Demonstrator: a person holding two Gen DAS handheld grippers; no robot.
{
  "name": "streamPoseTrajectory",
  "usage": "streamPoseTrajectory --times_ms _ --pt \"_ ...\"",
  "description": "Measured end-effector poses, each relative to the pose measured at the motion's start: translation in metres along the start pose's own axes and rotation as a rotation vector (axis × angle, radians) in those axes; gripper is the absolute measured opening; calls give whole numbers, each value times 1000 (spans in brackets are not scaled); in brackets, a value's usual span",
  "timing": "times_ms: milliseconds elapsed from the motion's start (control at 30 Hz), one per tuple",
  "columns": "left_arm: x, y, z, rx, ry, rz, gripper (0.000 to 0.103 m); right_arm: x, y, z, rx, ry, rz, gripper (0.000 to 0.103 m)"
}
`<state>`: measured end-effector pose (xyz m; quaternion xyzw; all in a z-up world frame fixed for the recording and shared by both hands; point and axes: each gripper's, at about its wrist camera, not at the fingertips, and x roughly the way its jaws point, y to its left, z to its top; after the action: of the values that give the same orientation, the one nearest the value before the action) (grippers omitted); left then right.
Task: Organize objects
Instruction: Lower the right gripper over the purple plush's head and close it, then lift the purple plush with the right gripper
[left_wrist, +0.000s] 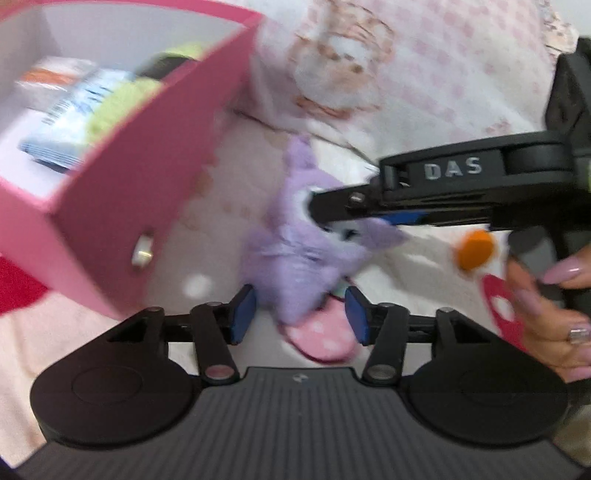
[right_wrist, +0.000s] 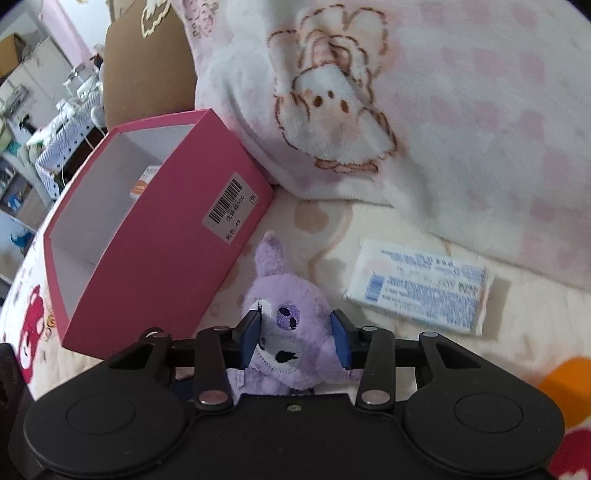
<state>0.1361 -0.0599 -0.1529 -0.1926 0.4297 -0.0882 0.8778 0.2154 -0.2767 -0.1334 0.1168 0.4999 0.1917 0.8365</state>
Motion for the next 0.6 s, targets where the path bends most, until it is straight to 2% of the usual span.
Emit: streamPoseTrajectory --times_ms 167,333,600 --pt "-3 -1 1 22 -18 -11 48 -7 -12 -11 86 -30 20 42" --pt "-7 -1 -1 42 -17 -32 46 -23 -3 -31 63 -91 5 42" --pt "-16 -4 -5 46 20 -109 44 -44 -12 -57 173 -120 16 41"
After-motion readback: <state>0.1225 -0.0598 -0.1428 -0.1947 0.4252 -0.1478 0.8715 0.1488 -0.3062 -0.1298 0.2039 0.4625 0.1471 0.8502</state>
